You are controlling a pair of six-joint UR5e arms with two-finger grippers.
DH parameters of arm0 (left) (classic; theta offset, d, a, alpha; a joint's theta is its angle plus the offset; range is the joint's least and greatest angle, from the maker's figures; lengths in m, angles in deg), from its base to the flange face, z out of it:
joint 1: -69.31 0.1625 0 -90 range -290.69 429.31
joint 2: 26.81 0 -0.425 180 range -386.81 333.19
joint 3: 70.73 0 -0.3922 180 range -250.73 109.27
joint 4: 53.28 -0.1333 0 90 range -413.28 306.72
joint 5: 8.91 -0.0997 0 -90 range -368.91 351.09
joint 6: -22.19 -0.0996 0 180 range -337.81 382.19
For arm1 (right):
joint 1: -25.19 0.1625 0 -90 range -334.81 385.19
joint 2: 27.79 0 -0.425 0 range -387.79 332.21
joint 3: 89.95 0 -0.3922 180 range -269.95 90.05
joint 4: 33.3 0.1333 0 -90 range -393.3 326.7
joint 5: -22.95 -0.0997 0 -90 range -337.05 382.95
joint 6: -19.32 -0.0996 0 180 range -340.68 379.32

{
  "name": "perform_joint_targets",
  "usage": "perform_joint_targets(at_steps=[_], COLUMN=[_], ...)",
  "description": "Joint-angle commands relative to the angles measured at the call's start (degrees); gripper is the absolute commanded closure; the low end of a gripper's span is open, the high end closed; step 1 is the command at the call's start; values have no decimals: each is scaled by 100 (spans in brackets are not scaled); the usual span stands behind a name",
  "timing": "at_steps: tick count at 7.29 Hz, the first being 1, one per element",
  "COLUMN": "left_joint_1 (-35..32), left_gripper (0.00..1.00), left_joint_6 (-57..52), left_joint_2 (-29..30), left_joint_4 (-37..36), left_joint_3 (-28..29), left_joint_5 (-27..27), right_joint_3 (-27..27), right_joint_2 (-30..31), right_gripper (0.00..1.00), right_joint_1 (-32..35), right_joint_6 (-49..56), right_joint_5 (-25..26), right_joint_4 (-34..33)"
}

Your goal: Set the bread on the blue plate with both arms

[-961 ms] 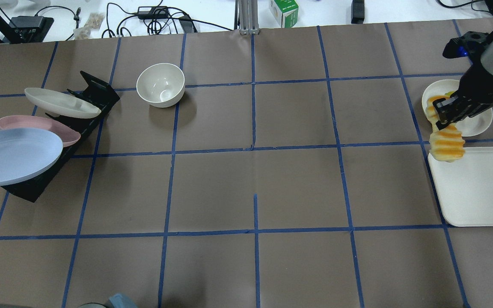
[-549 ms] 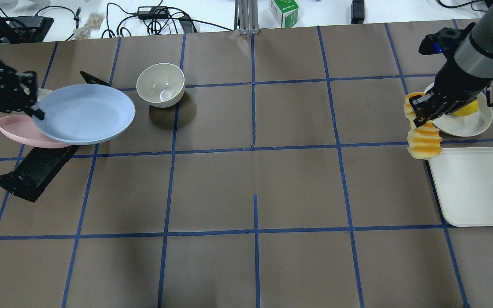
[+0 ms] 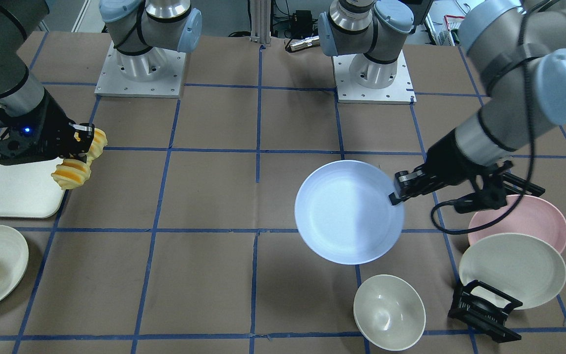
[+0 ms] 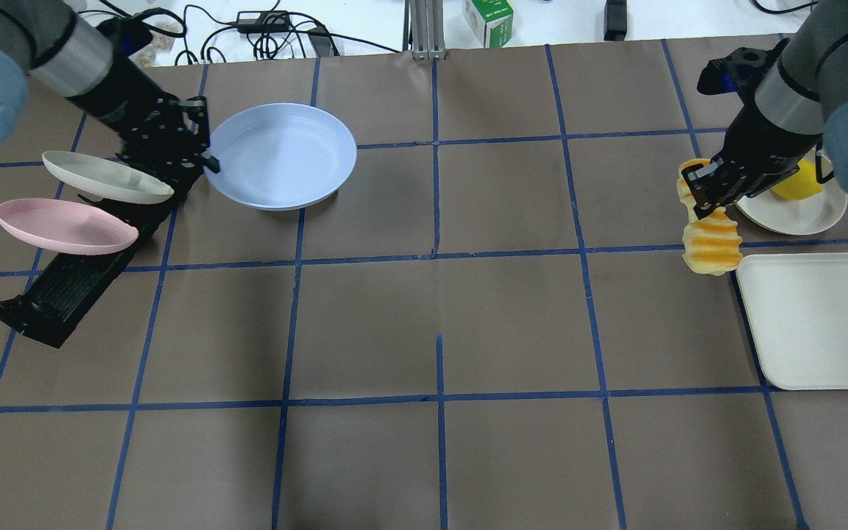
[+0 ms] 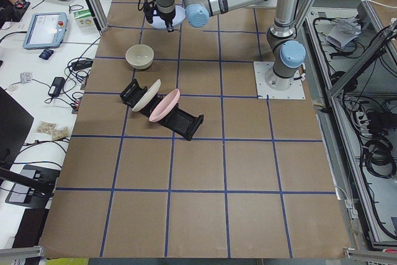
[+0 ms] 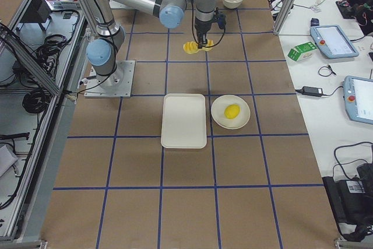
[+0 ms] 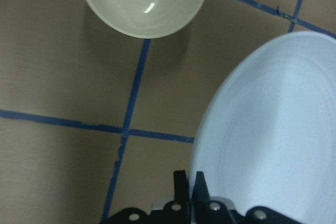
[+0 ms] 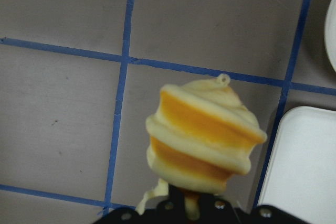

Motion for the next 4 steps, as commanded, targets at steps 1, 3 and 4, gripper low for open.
perform_joint_targets(at_steps=[1, 3, 4], left_joint_1=[-494, -758, -802], left_gripper=[100, 100, 100], left_joint_6=[471, 489, 481], left_joint_2=[337, 697, 899], left_joint_4=[-1526, -1855, -1873], left_joint_3=[-875, -1010, -1010], left_joint_5=[367, 527, 727], right_joint_3=[-4, -12, -47], right_joint_2=[-9, -18, -27], right_gripper=[95, 95, 95], right_joint_1=[166, 167, 176], right_joint_6=[-110, -110, -119], right_joint_5=[20, 47, -14], right_joint_4=[-35, -9, 0])
